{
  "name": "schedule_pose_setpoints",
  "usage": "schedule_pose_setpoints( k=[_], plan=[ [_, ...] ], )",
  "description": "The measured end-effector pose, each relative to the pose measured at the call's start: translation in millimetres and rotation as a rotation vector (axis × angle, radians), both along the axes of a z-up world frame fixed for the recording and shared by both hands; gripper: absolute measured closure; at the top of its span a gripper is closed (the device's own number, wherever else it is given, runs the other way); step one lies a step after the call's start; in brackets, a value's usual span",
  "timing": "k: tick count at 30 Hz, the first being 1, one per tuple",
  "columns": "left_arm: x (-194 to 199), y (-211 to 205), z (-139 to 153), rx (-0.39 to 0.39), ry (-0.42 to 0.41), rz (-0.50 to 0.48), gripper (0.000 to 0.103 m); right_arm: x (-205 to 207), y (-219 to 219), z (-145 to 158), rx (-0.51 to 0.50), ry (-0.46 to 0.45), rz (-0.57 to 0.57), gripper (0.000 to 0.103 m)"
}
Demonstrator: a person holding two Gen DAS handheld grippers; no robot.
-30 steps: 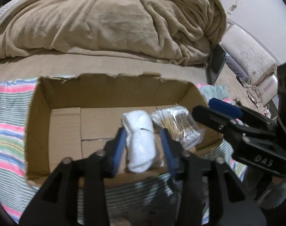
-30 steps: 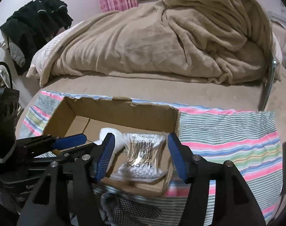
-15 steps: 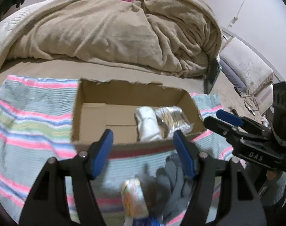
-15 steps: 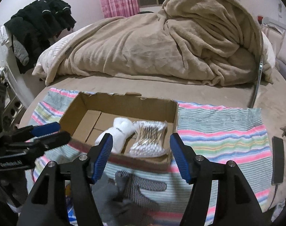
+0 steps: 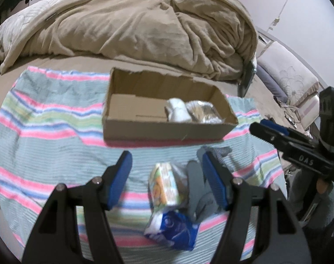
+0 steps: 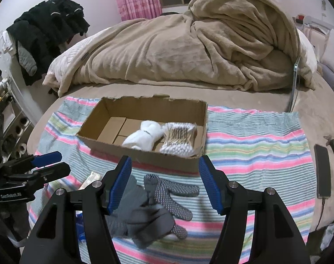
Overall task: Organize objects
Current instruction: 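Grasp the cartoon tissue pack with the left tool while the right tool grasps the polka-dot glove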
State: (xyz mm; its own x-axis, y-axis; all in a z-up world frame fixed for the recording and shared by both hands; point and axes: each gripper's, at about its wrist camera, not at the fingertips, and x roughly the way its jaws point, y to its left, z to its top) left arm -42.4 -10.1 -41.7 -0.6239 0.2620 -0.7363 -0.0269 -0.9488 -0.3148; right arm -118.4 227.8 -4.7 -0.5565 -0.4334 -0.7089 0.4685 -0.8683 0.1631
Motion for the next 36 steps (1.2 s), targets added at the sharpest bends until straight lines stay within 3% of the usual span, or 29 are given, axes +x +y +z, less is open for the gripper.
schedule_pose_setpoints(
  k=[22, 30, 36],
  plan=[
    [4.3, 9.9, -50.8, -0.027, -0.118, 0.0, 0.035, 5.9, 2.3, -62.1, 0.041, -0.139, 0.013, 0.037],
    [-0.6, 11.8, -61.4, -0.053, -0.122, 0.002, 0.036, -2.9, -2.9, -84.3, 0.056, -0.196, 0.029, 0.037],
    [-4.7, 12.2, -70.4, -0.079, -0.136, 0.009, 0.049, -4.9, -10.3, -93.5, 0.06, -0.219, 0.05, 0.041]
  ],
)
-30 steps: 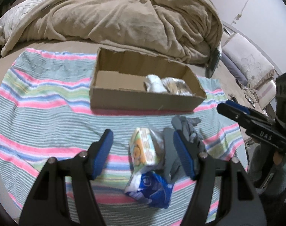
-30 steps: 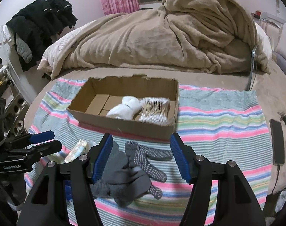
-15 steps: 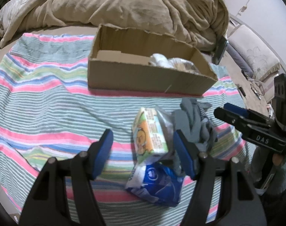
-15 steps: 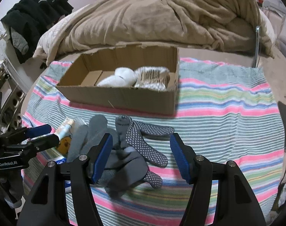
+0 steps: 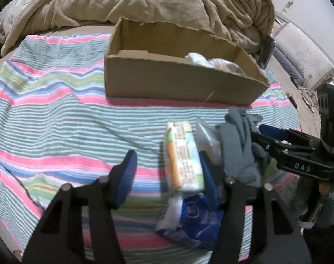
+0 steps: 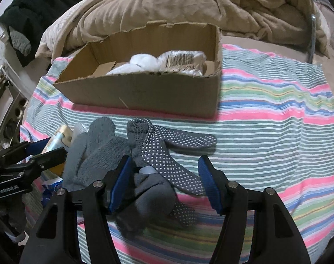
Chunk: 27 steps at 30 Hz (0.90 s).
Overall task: Organize objects
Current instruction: 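Grasp the cartoon tissue pack with the left tool while the right tool grasps the polka-dot glove, then carry tissue pack and polka-dot glove into the box and open both tools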
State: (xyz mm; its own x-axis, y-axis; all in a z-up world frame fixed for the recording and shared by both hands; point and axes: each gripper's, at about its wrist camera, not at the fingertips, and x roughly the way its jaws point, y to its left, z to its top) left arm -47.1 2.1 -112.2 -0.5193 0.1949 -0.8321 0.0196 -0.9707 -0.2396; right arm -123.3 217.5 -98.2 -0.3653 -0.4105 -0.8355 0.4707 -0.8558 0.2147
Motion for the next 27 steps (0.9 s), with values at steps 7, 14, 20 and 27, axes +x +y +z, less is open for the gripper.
schedule_pose_setpoints(
  k=[7, 14, 20, 27],
  plan=[
    [-1.7, 1.9, -9.1, 0.009, -0.012, -0.019, 0.069, 1.6, -5.9, -1.9, -0.021, -0.013, 0.037, 0.074],
    [2.7, 2.9, -2.2, 0.013, 0.019, -0.038, 0.077, 4.2, -0.2, 10.8, -0.03, 0.025, 0.022, 0.076],
    [8.8, 3.5, 8.0, 0.014, 0.052, -0.045, 0.078, 7.6, 6.2, 26.6, -0.042, 0.06, 0.004, 0.076],
    [13.8, 0.4, 24.3, 0.015, 0.084, -0.028, 0.078, 13.8, 10.3, 43.9, -0.056, 0.097, -0.007, 0.076]
  ],
)
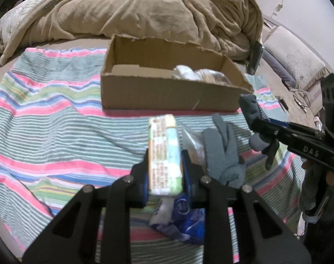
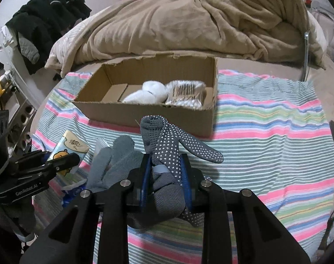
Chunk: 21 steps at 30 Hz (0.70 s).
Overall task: Organize objects
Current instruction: 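Carry tissue pack and polka-dot glove into the box and open both tools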
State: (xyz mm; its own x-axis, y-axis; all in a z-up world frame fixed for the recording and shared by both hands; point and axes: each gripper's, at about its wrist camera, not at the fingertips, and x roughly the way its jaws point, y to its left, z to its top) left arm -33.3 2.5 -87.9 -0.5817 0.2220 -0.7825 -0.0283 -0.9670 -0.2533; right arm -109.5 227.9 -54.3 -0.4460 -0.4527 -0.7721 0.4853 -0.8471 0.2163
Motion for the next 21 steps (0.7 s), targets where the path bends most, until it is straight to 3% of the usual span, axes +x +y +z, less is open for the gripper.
schedule_pose_setpoints(
  k=[21],
  plan=[
    [-9.6, -22.8, 47.9, -0.01, 0.12, 0.017, 0.078, -10.7, -17.5, 39.8, -0.021, 0.089, 0.028, 0.076]
  ],
)
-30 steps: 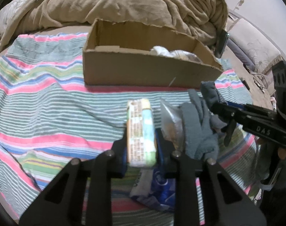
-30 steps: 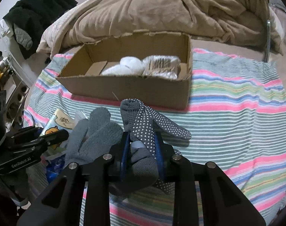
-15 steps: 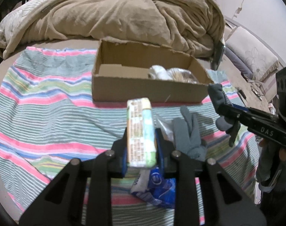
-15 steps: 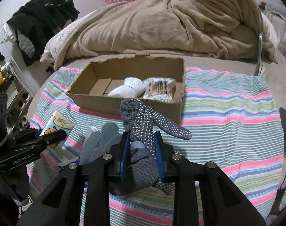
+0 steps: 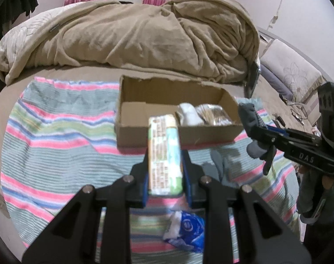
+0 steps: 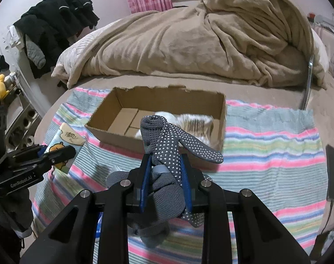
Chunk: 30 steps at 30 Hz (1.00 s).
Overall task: Organize objects
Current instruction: 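Carry tissue pack and polka-dot glove into the box and open both tools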
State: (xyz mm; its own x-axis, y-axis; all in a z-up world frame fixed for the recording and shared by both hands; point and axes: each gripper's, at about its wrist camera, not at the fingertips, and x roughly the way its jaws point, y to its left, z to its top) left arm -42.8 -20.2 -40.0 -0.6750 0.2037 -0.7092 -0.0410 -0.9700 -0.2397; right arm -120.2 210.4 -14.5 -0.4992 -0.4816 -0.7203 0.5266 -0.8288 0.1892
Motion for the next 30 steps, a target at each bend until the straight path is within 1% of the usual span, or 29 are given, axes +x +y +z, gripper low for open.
schedule_pose_setpoints(
  k=[13, 21, 27, 30],
  plan=[
    [-23.0, -16.8, 15.9, -0.007, 0.058, 0.025, 0.078, -21.0, -38.3, 19.1, -0.002, 0.056, 0.066, 0.076],
    [-46.5, -24.2, 23.0, 0.005, 0.092, 0.031, 0.078, -36.0, -59.2, 22.2, 0.004, 0.069, 0.089, 0.076],
    [-61.6, -27.8, 21.3, -0.001, 0.098, 0.02, 0.078, -47.1, -72.5, 20.4, 0.012, 0.073, 0.101, 0.076],
    [-70.9, -29.9, 16.4, 0.002, 0.087, 0.015, 0.078, -53.1, -79.4, 19.8, 0.008, 0.073, 0.103, 0.076]
  ],
)
